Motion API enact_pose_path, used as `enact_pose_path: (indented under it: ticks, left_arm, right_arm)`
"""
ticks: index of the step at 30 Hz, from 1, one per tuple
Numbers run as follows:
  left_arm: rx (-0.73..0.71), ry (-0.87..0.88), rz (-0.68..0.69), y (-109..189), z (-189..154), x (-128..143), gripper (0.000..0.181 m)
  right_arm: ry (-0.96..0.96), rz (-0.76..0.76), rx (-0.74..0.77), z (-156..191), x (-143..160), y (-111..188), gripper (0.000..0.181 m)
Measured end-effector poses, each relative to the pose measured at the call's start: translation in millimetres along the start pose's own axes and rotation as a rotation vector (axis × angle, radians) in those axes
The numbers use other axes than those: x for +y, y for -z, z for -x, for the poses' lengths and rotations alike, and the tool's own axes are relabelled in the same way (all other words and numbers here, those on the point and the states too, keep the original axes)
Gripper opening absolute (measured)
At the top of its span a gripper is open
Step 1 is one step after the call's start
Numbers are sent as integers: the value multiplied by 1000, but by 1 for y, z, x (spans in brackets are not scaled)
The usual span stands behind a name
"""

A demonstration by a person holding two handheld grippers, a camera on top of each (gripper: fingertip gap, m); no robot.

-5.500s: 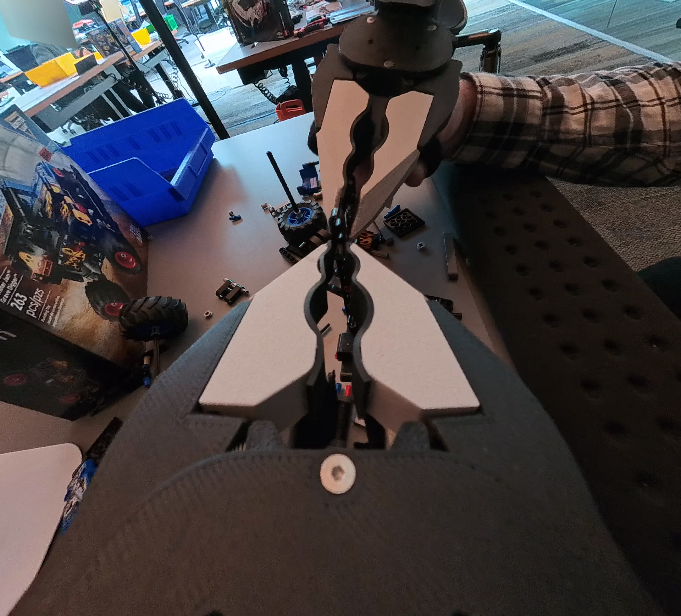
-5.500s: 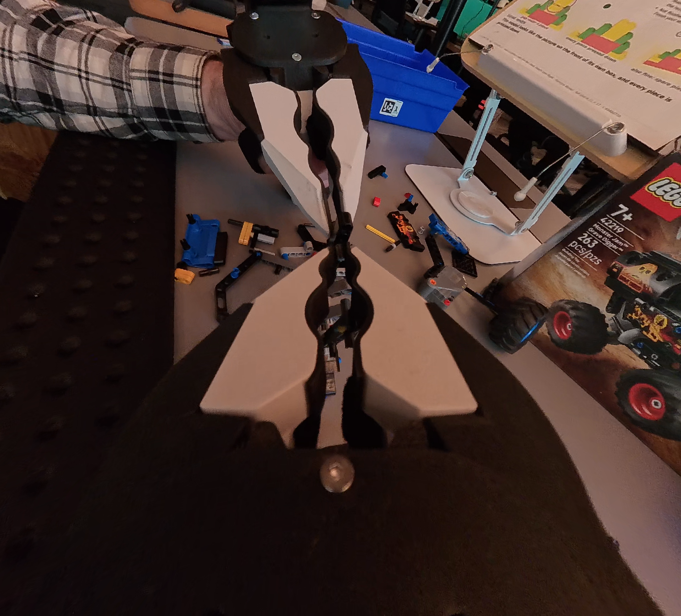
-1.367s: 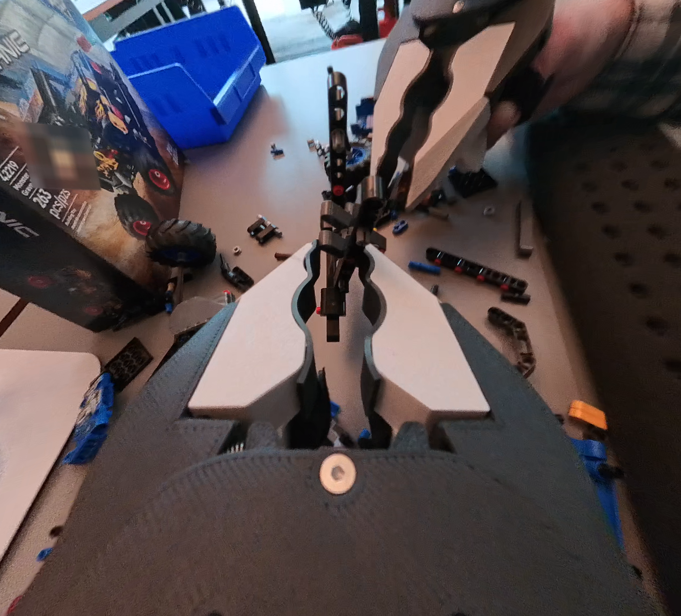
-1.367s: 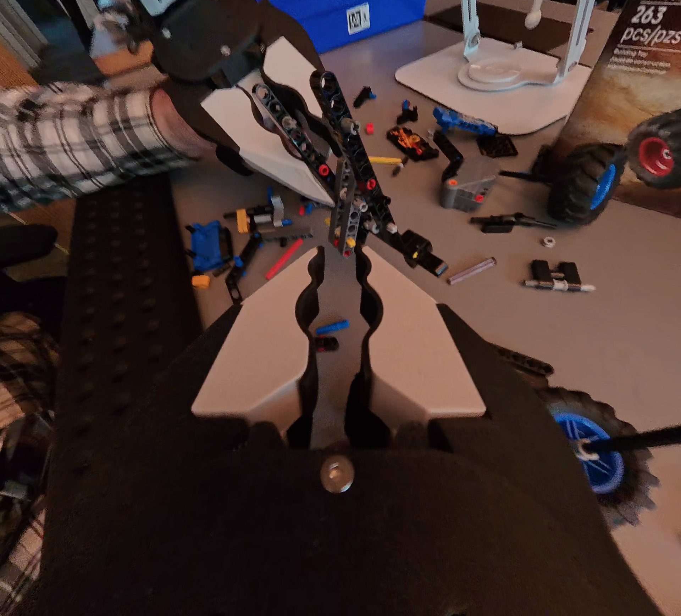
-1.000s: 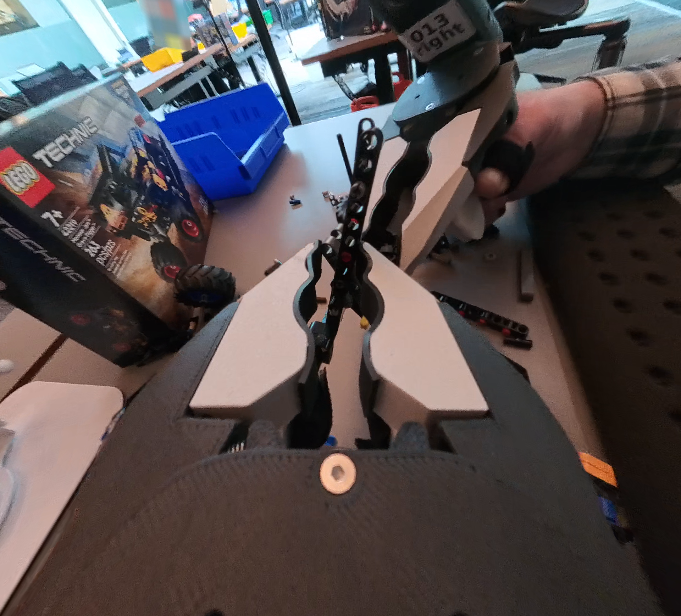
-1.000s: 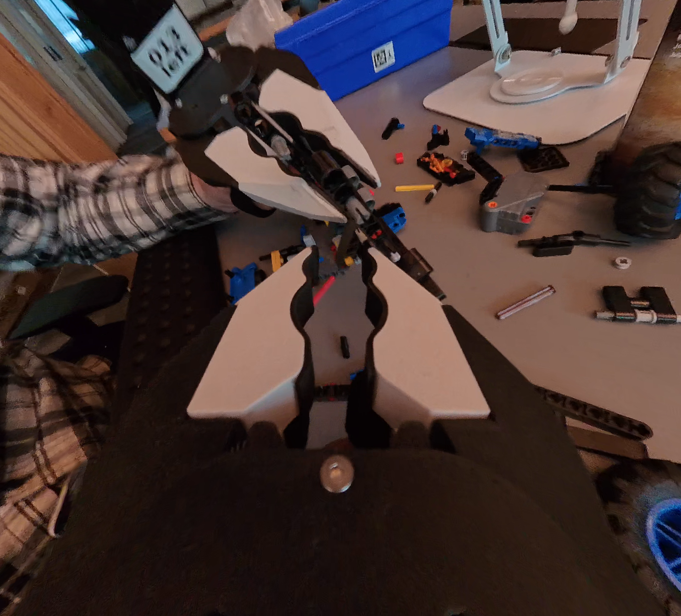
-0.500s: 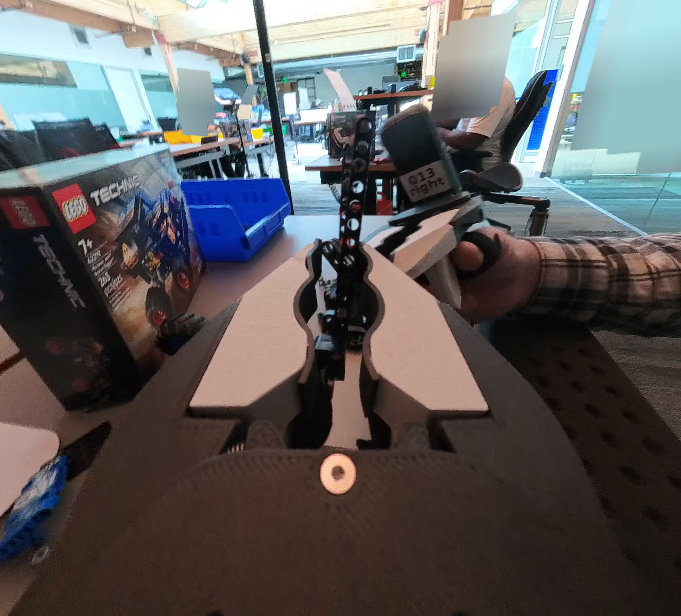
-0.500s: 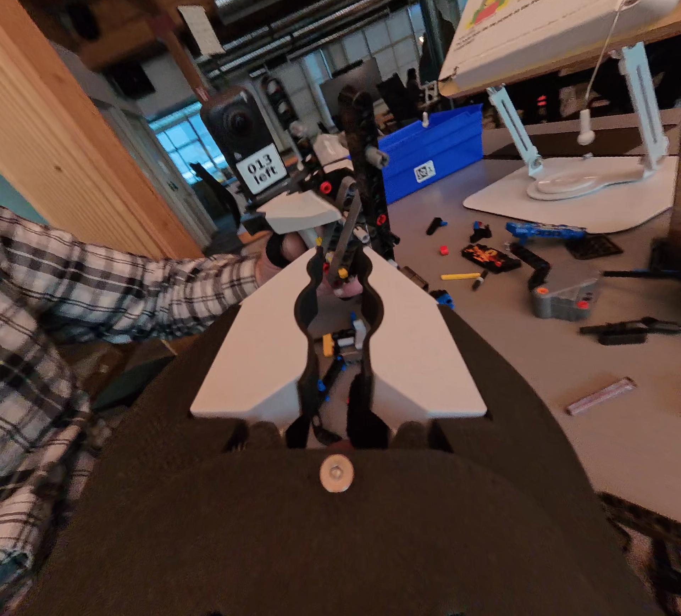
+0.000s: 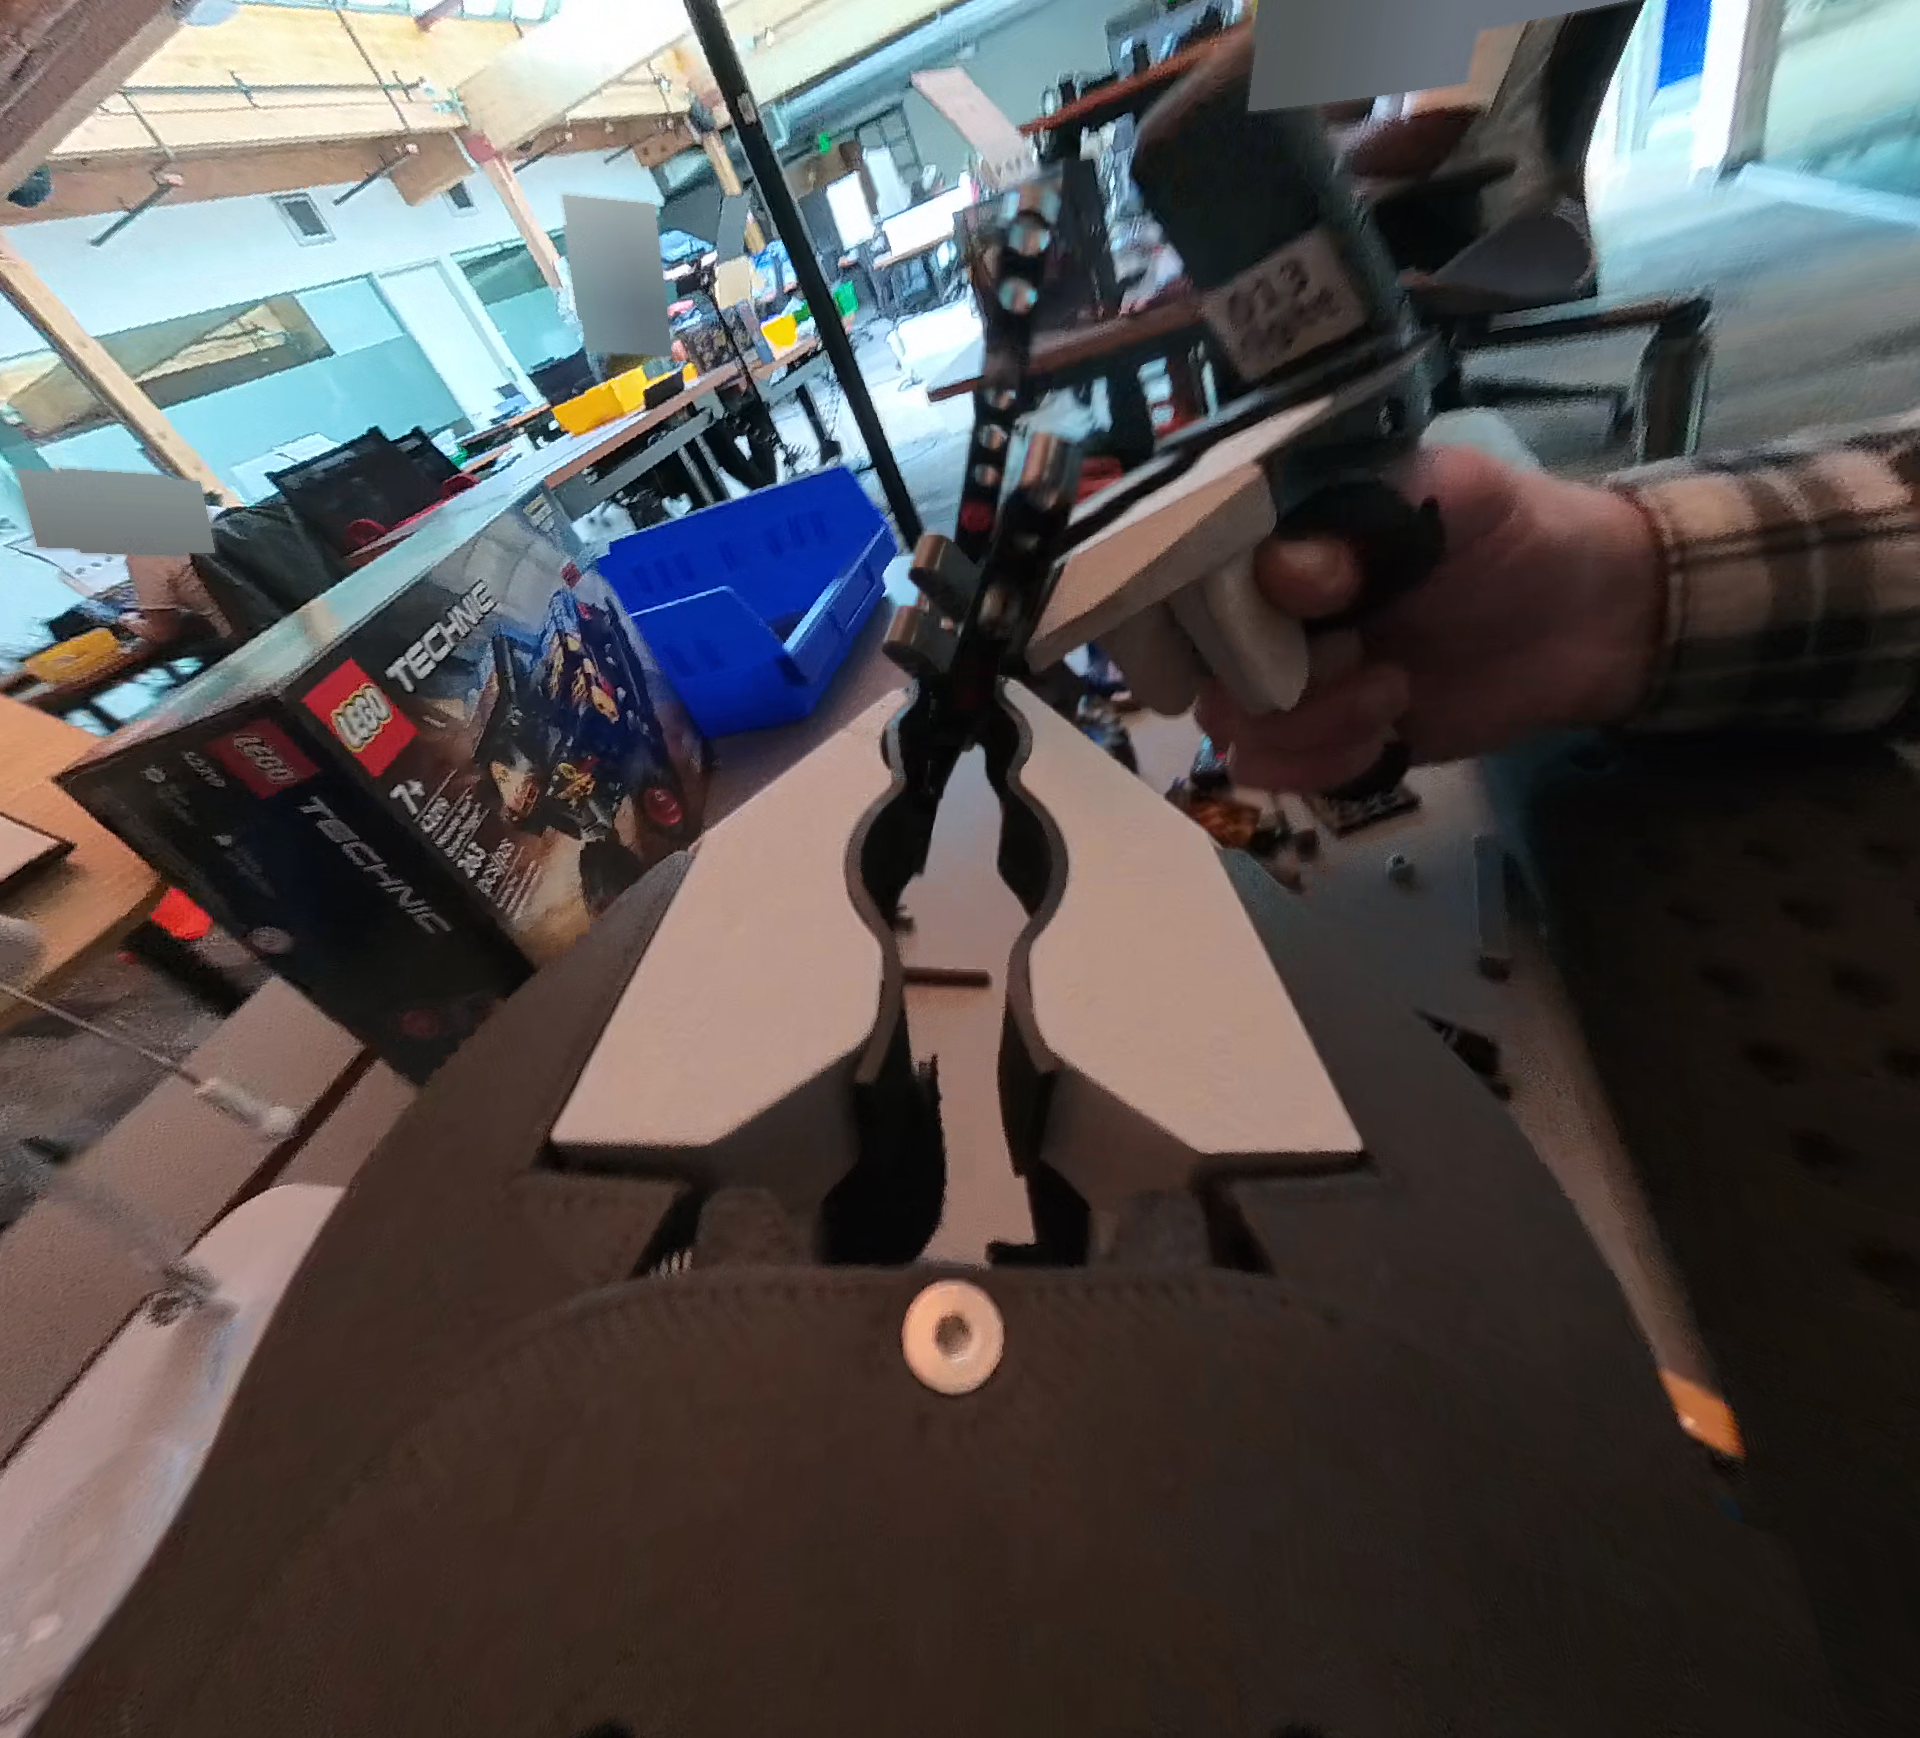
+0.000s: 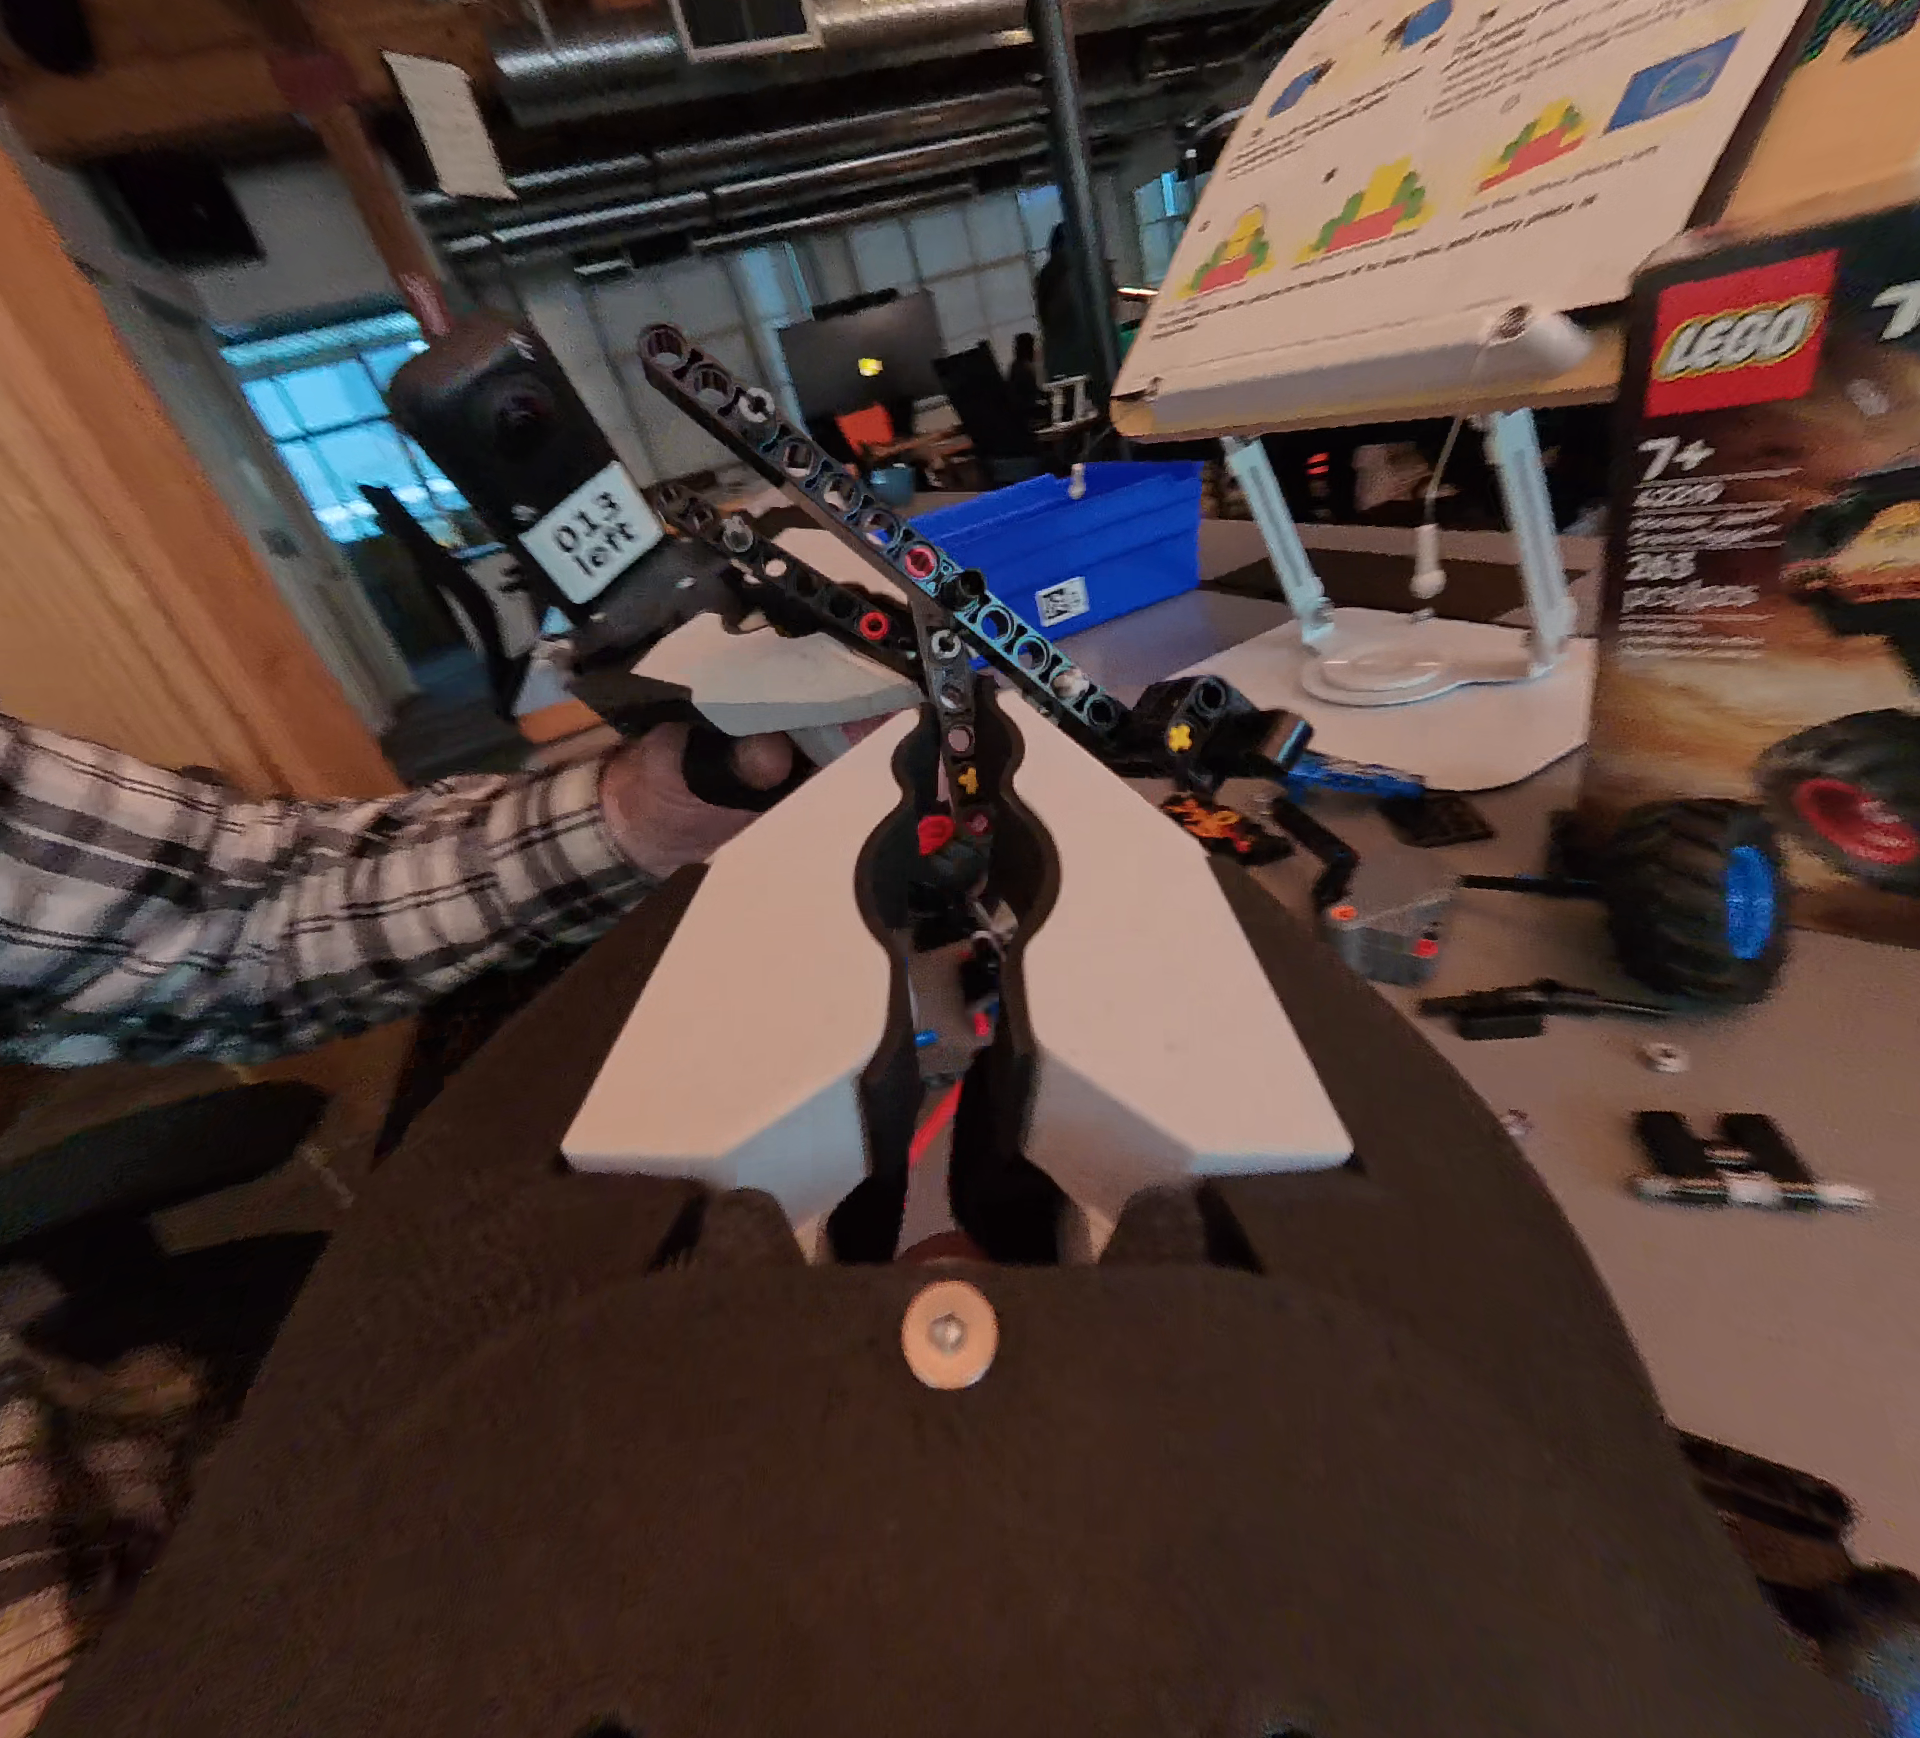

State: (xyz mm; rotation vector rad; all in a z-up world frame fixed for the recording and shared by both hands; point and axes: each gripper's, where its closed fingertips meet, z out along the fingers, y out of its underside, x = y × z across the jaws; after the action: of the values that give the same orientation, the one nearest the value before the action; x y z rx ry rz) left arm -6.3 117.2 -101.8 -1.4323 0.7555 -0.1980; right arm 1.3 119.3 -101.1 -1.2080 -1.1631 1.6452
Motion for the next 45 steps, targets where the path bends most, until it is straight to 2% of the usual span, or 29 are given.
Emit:
enact_pose_path:
  ticks: [3,6,14,15,16,17,18,20,21,23,24,28,33,37,40,42,45]
  left_arm:
    - [-23,-95,86,-2,-2,9,5]
    - [-35,-116,110,-2,-1,12,6]
    - [-89,-264,172,-8,-4,19,6]
    - [-108,-282,228,-9,-1,28,5]
    - [-102,-322,334,-9,2,51,5]
    - [-82,-319,348,-9,-1,63,5]
    - [-81,-284,303,-10,-3,54,5]
    - [-100,-281,277,-13,-1,40,5]
    - [-75,-245,305,-15,-3,48,5]
    - [-72,-280,367,-15,0,66,5]
    - [-69,-263,361,-14,0,67,5]
    - [-37,21,327,-12,11,70,4]
    - [35,211,322,-9,11,81,4]
    - [46,280,294,-6,16,79,4]
    - [79,392,252,-4,17,74,4]
    - [86,434,219,-2,20,69,5]
    - [133,518,175,-1,17,63,5]
  right_arm:
    - [50,4,46,-3,-2,4,3]
    - [69,16,41,-1,-2,4,3]
    - [-9,-27,-21,5,-6,7,2]
    - [-15,-74,-86,15,-14,10,4]
    - [-27,-148,-152,26,-29,15,4]
    - [-2,-158,-110,22,-34,18,4]
    - [22,-120,-10,3,-26,19,4]
    - [-58,-128,-20,-8,-24,25,4]
    - [-44,-98,-31,-7,-23,26,5]
    - [-11,-6,-64,-3,-10,23,5]
    - [9,33,-69,-2,-3,21,5]
    - [43,33,-35,-5,-3,26,5]
    - [60,61,-16,-7,1,30,5]
    - [-2,304,-61,-8,48,28,8]
    - [102,453,38,-21,74,24,28]
    - [160,447,98,-27,70,22,32]
    - [244,318,217,-42,38,25,38]
